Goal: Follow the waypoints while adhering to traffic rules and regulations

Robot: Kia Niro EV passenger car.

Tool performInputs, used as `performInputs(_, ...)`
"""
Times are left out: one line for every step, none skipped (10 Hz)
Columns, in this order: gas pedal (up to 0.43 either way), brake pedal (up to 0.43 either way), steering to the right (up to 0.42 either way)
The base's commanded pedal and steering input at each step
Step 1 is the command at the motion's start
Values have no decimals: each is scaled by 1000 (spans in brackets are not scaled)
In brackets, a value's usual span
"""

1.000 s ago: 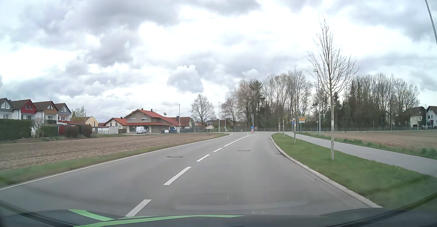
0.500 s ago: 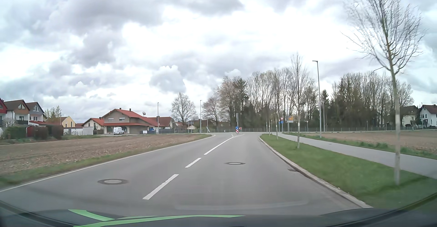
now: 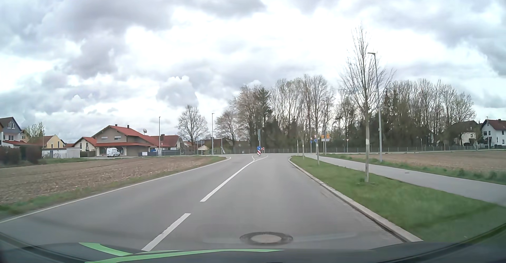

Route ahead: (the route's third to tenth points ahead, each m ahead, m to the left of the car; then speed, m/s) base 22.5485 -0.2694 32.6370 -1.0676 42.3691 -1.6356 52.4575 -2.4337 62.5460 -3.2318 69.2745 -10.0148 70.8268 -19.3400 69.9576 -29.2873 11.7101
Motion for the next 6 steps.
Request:
performInputs(0, 0, 29)
performInputs(0, 0, 26)
performInputs(0, 0, 23)
performInputs(0, 0, 22)
performInputs(0, 0, 20)
performInputs(0, 0, 16)
